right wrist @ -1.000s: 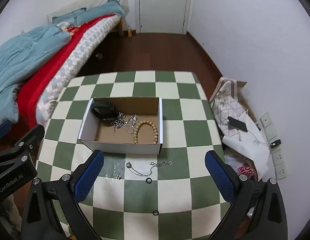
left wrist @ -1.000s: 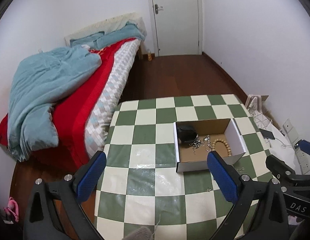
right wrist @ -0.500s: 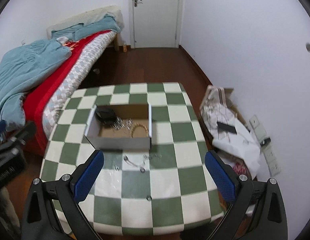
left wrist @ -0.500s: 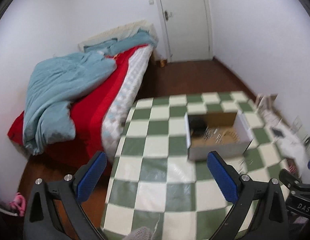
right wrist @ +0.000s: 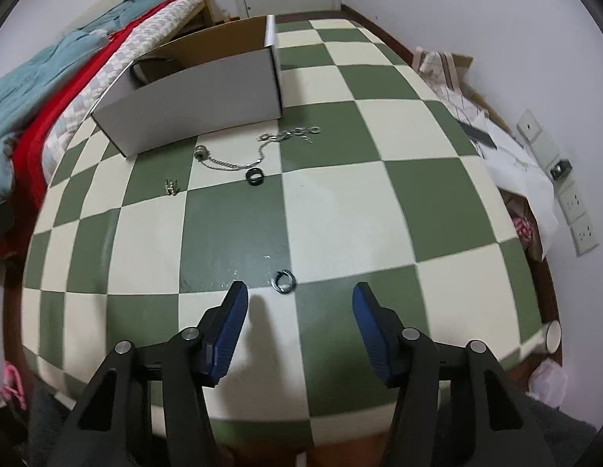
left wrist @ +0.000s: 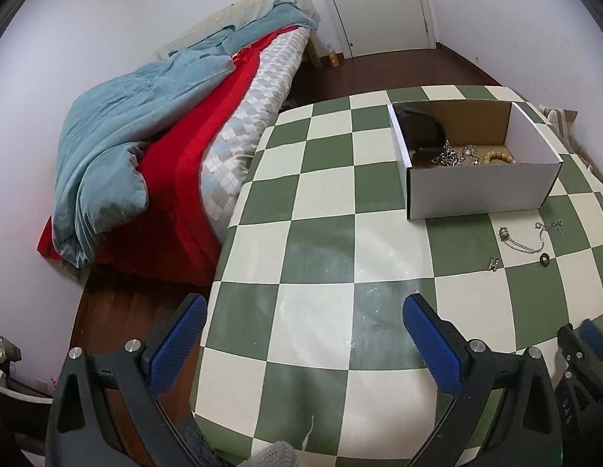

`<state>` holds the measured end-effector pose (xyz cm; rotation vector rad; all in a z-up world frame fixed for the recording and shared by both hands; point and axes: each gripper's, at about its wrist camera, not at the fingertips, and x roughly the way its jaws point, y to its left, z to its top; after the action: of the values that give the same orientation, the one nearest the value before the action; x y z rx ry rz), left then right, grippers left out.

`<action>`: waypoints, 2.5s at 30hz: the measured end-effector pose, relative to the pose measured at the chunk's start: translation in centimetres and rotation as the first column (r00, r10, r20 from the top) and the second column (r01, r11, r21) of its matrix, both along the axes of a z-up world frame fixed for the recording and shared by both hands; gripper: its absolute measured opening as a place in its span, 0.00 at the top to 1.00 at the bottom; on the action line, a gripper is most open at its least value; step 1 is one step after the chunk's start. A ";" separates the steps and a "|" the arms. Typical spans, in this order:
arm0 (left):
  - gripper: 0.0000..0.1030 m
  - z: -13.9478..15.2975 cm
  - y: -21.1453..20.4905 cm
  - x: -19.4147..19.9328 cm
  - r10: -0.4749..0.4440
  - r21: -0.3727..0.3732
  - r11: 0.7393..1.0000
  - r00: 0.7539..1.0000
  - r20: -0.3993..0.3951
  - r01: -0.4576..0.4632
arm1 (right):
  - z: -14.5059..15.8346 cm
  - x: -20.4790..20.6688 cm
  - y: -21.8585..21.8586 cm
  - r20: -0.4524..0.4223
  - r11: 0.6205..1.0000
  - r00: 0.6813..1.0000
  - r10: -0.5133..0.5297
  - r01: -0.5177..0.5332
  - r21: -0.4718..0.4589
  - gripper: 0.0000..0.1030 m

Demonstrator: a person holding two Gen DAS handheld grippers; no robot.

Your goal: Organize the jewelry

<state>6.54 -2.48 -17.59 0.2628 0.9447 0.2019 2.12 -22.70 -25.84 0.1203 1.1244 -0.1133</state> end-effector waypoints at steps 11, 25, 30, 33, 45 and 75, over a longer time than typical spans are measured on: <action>0.01 -2.7 -4.4 3.0 -0.100 -0.136 0.987 0.991 -0.089 0.087 | 0.9 -0.1 -1.4 0.066 0.999 0.997 -0.030 0.029 0.021 0.87; 0.75 -6.6 -11.1 5.2 -0.278 -0.225 0.945 0.944 -0.180 0.236 | 1.6 1.5 -7.1 0.074 0.987 0.985 -0.156 0.151 0.061 0.87; 0.94 -6.4 -11.4 4.8 -0.305 -0.239 0.935 0.937 -0.169 0.261 | 1.6 1.7 -7.2 0.077 0.986 0.984 -0.160 0.156 0.059 0.87; 0.94 -5.9 -11.3 4.4 -0.307 -0.247 0.932 0.939 -0.157 0.264 | 1.8 1.7 -7.2 0.082 0.986 0.983 -0.162 0.158 0.059 0.87; 0.94 1.7 -8.4 4.1 -0.282 -0.284 0.920 0.959 -0.002 0.270 | 6.3 2.2 -6.0 0.161 0.989 0.978 -0.129 0.116 0.092 0.87; 0.55 3.9 -3.6 16.6 -0.169 -0.373 0.920 0.981 -0.091 0.124 | 8.7 23.3 -3.5 -0.013 0.955 0.999 0.047 -0.041 0.294 0.65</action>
<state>23.14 -6.04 -13.66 -0.0004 1.0590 -0.1322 25.39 -26.21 -17.11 0.3603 1.1576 0.0939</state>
